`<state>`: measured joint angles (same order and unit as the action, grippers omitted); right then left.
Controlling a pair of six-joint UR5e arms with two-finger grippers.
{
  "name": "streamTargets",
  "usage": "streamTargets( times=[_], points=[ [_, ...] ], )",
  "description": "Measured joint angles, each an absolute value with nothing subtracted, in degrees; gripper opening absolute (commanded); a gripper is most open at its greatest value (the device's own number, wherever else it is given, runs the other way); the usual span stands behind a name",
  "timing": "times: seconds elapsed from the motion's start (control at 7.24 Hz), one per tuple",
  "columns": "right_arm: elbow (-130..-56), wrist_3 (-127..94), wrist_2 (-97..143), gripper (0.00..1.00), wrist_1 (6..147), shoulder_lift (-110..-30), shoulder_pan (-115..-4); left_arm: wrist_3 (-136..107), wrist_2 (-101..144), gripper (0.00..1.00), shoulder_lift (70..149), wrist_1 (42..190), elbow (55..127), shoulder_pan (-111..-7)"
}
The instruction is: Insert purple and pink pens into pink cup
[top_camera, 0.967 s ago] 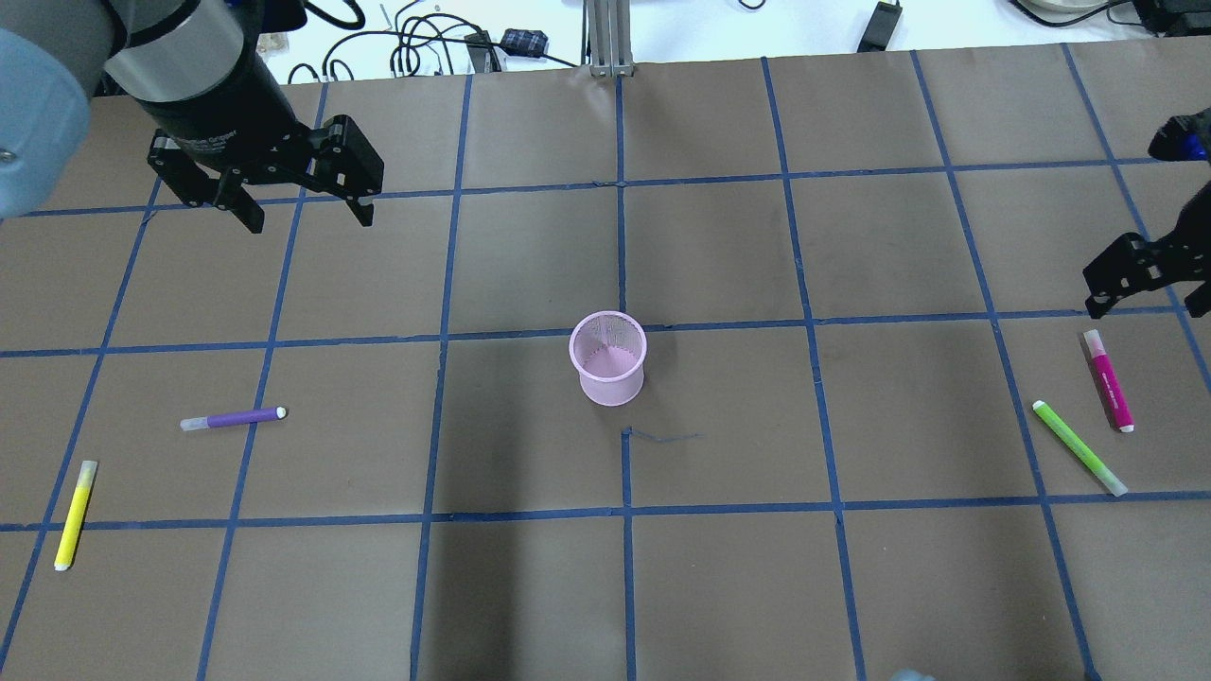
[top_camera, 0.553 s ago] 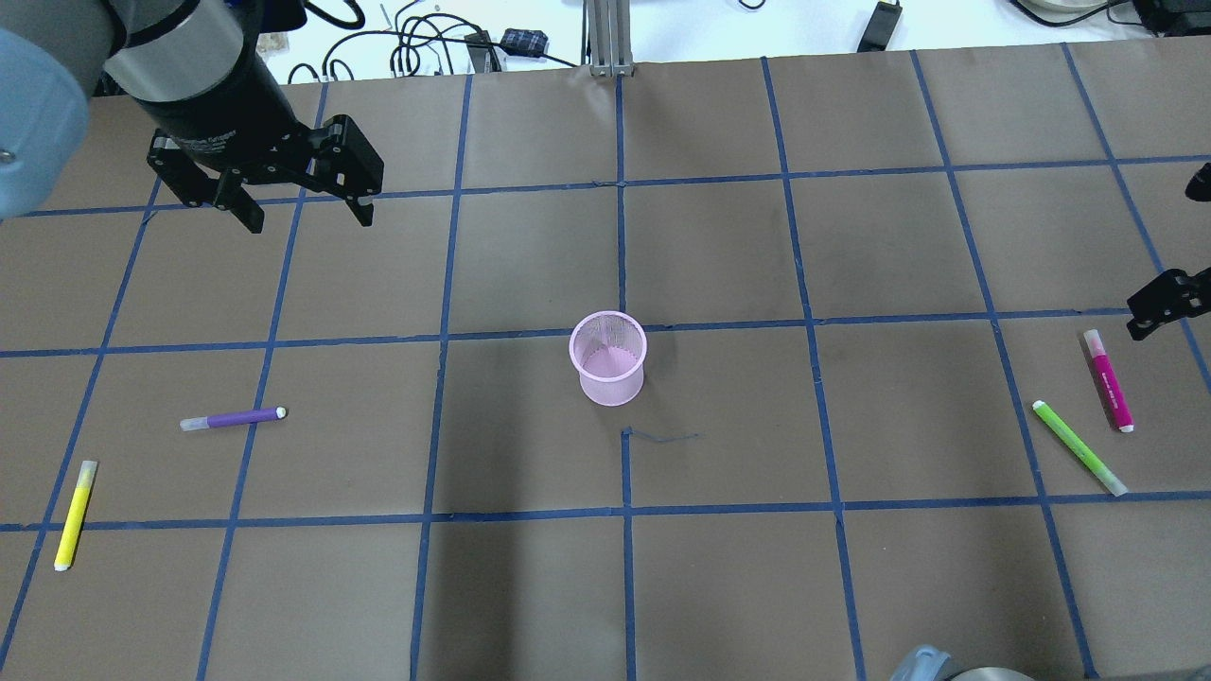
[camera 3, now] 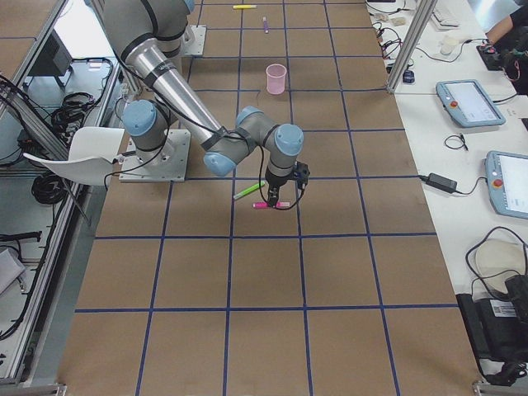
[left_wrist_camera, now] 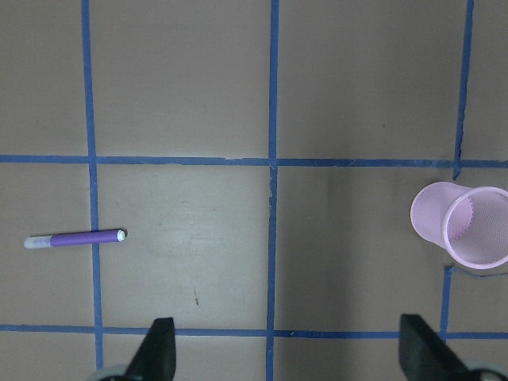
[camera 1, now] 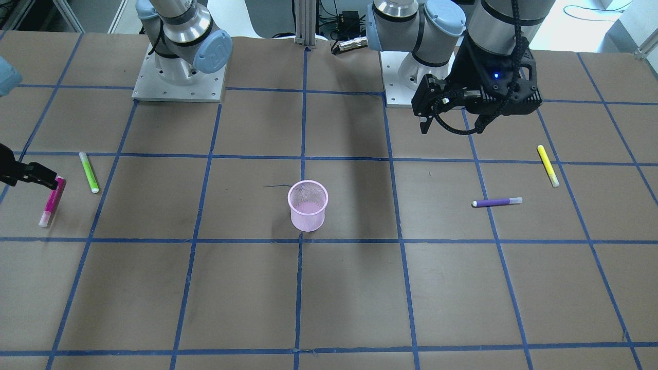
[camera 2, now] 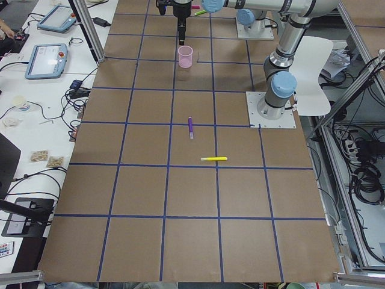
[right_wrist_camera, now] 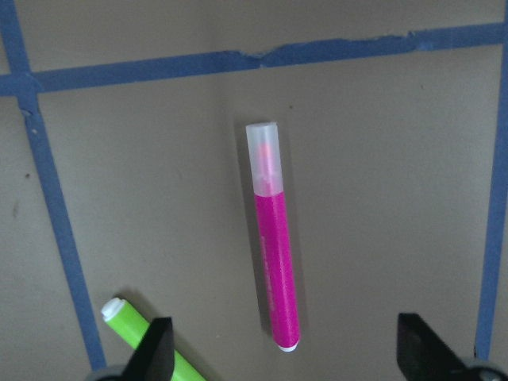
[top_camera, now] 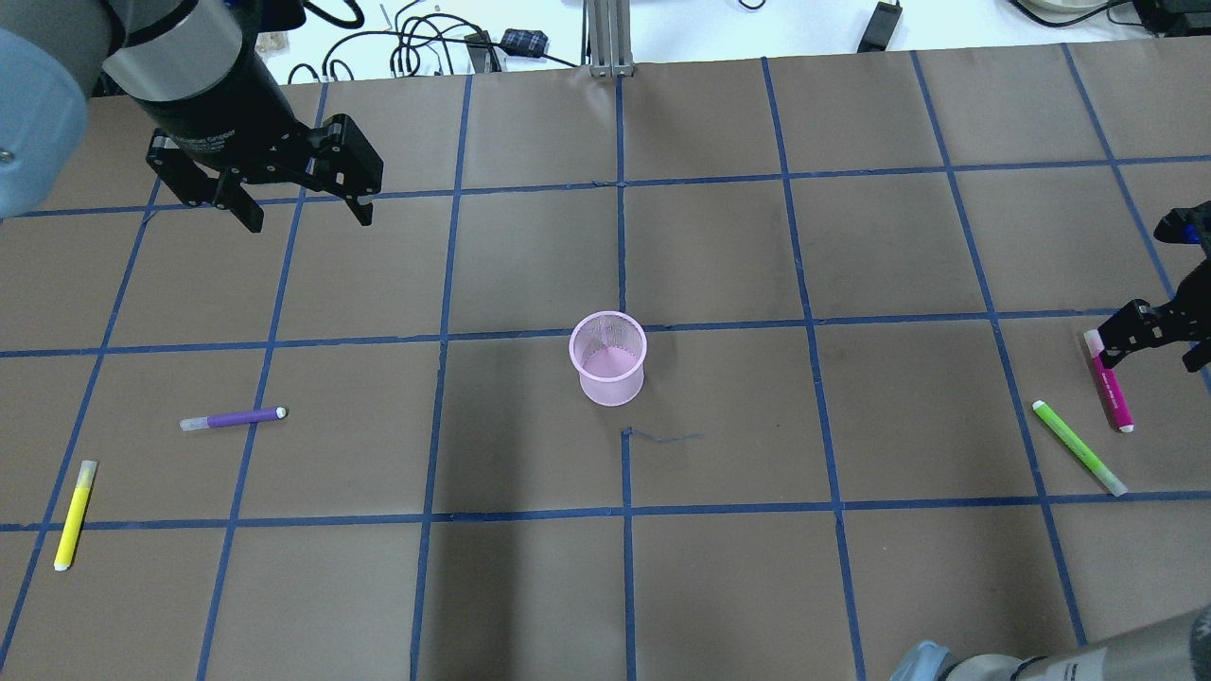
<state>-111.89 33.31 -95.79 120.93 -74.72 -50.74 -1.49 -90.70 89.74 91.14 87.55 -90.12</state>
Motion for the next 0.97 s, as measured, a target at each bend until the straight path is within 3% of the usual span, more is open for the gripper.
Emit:
streamTargets(
  times=[0.41,0.69,0.83,0.97],
  points=[
    [-112.41,32.33,-98.41,0.88,125.73,-70.45,-50.74,-1.49,-90.7,1.0,89.74,91.14,87.54,-90.09],
    [-112.84,31.94,-98.84,0.78,125.93,-69.61,-50.72,-1.49,-90.7,1.0,89.74,91.14,87.54,-90.09],
    [-113.45,31.87,-98.91,0.7,125.87,-69.55,-50.71,-1.49,-90.71,1.0,89.74,91.14,87.54,-90.09],
    [-114.05,31.83,-98.95,0.5,125.82,-69.57,-50.72,-1.49,-90.7,1.0,89.74,91.14,87.54,-90.09]
  ],
)
